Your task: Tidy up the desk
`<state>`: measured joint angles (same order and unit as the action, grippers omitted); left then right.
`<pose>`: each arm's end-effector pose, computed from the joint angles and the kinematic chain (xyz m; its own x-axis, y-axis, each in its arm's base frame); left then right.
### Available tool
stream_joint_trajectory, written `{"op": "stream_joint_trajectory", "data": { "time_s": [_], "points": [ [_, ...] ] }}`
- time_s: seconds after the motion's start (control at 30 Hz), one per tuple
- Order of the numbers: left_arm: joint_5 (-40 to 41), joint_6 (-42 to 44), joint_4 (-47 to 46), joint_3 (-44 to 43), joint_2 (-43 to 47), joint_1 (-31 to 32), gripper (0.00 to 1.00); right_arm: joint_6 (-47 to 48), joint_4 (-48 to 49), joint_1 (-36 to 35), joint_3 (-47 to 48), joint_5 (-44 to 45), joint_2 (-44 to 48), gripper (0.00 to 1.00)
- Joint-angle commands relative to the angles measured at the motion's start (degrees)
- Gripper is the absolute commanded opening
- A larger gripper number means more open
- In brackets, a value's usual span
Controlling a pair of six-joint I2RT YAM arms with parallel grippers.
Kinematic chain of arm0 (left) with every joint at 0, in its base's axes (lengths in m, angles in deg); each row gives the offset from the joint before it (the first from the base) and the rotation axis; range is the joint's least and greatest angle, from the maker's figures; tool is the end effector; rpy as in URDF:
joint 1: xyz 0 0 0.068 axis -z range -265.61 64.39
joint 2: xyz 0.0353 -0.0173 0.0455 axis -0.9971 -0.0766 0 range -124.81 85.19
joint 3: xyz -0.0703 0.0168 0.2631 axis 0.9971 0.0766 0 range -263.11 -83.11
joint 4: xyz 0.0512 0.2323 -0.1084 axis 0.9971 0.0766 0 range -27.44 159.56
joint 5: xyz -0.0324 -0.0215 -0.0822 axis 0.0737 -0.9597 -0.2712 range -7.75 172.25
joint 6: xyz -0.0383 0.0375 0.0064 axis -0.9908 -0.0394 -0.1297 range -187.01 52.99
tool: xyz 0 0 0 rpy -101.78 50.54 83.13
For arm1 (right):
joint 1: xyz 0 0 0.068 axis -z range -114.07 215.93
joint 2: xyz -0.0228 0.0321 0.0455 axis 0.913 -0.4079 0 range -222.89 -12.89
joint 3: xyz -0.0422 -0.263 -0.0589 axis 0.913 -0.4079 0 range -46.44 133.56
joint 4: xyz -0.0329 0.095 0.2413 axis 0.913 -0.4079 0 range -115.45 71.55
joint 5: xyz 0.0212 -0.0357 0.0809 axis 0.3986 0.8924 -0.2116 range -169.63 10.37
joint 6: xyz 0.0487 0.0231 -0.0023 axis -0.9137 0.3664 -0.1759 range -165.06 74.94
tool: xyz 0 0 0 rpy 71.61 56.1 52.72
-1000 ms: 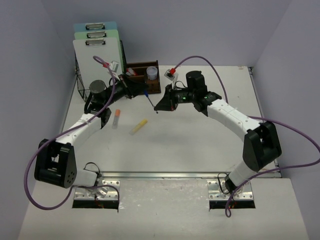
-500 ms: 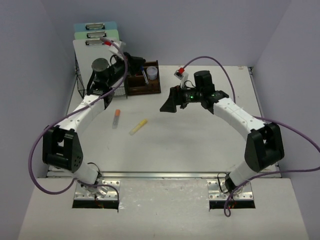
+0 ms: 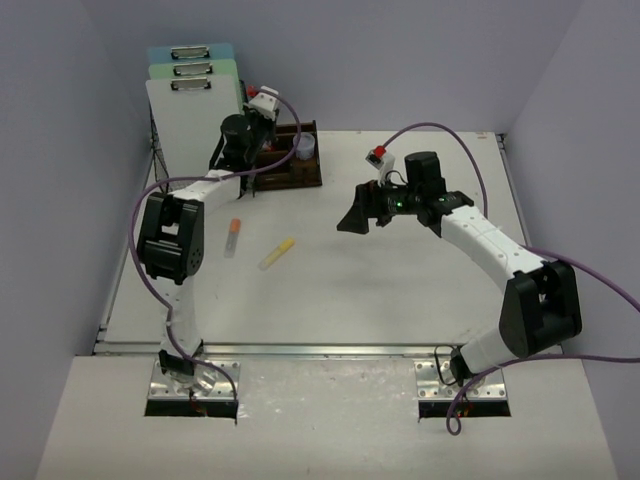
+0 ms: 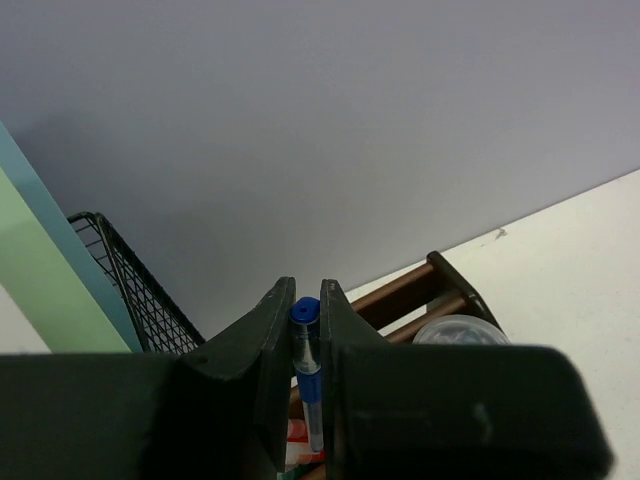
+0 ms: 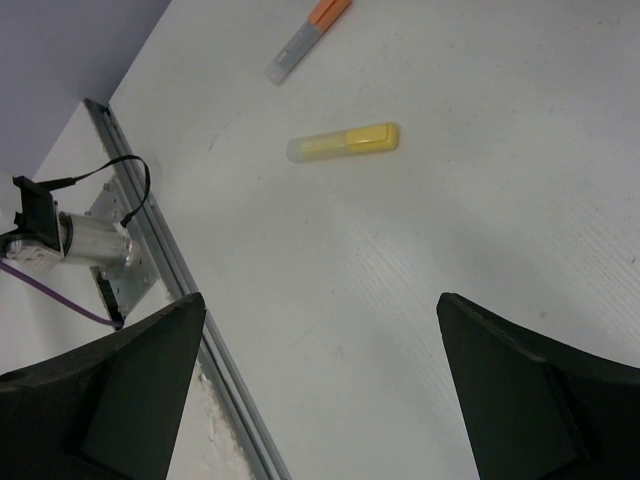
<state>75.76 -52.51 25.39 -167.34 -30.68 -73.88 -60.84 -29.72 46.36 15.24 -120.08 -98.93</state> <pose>0.4731 -0.1024 0.2842 0.1695 0.2189 -0.9609 0.2786 0.9246 0.2598 0.3049 0.1330 0.2716 -0.7326 -0.0407 -0.6795 -0.5742 0.5731 0.5847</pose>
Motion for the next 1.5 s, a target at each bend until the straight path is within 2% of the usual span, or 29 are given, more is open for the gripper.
{"op": "stream_joint_trajectory", "data": {
  "time_s": [0.0,0.3,0.4,0.53,0.73,0.8,0.93,1.03,1.13,1.17,1.23,1.33,1.47],
  "points": [
    [1.14,-0.57,-8.52,-4.58,-1.2,0.31,0.0,1.24,1.6,0.41,-0.25,0.28,0.79,0.99],
    [0.02,-5.35,-10.88,-4.63,-5.81,0.31,0.0,1.93,1.22,0.33,1.21,-0.06,-0.65,0.99],
    [1.43,-8.29,-9.67,-4.63,-6.65,0.31,0.07,3.44,0.28,0.41,2.55,0.66,-1.43,0.99],
    [1.61,-8.28,-8.41,-3.49,-5.78,0.28,0.23,4.72,-1.49,0.41,3.7,1.15,-1.97,0.99],
    [0.75,-6.78,-2.66,-1.82,0.71,0.13,0.62,5.42,-2.7,0.33,3.89,1.69,-1.59,0.99],
    [-0.61,-6.85,0.95,-1.65,3.88,-0.23,0.66,5.6,-2.98,0.33,3.69,1.97,-1.02,0.99],
    [-7.9,-3.78,20.33,-3.26,13.86,-0.48,0.67,6.79,-3.78,0.41,2.73,2.79,0.81,0.99],
    [-17.75,3.16,39.91,-5.27,18.28,-0.16,0.62,7.92,-5.32,0.41,2.31,3.17,1.67,0.99],
    [-18.22,9.43,59.25,-6.55,19.05,2.16,0.6,9.13,-7.07,0.41,2.23,3.55,1.84,0.99],
    [-18.29,10.27,61.05,-7.14,18.67,2.57,0.59,9.51,-7.56,0.41,2.16,3.85,1.84,0.99],
    [-18.08,10.92,71.24,-8.48,17.15,3.03,0.62,10.47,-8.66,0.41,1.87,4.96,2.02,0.99],
    [-15.73,10.68,79.37,-10.18,13.76,4.41,0.79,11.89,-10.49,0.41,1.3,7.12,2.67,0.99],
    [-11.42,12.53,87.81,-13.81,9.42,7.49,0.82,13.69,-12.25,0.41,0.99,8.47,3.16,0.99]
  ]
}}
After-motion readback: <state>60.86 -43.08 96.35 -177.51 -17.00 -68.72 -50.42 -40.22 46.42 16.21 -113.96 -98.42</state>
